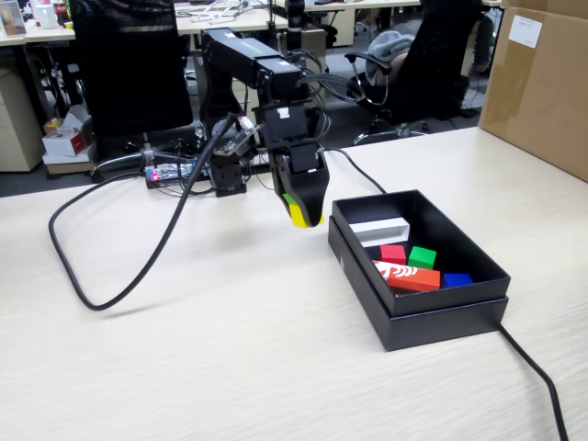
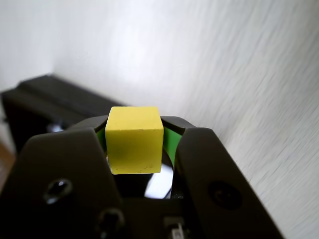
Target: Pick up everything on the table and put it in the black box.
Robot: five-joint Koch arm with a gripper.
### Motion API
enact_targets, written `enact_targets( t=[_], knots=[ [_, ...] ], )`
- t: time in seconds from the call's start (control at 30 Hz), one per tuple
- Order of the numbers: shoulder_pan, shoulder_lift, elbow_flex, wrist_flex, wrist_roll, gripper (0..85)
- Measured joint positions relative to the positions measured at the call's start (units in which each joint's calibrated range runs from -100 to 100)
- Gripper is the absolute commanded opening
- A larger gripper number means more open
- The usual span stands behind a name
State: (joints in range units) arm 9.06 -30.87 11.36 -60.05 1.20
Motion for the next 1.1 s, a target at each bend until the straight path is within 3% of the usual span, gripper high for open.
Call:
enact_targets(
  t=[0.27,0.73,1.1],
  knots=[
    [7.08,-3.24,10.13,-3.10,1.86,6.9],
    [8.64,23.30,16.07,-3.10,3.52,7.2],
    [8.60,30.94,16.16,-2.48,3.86,7.6]
  ],
)
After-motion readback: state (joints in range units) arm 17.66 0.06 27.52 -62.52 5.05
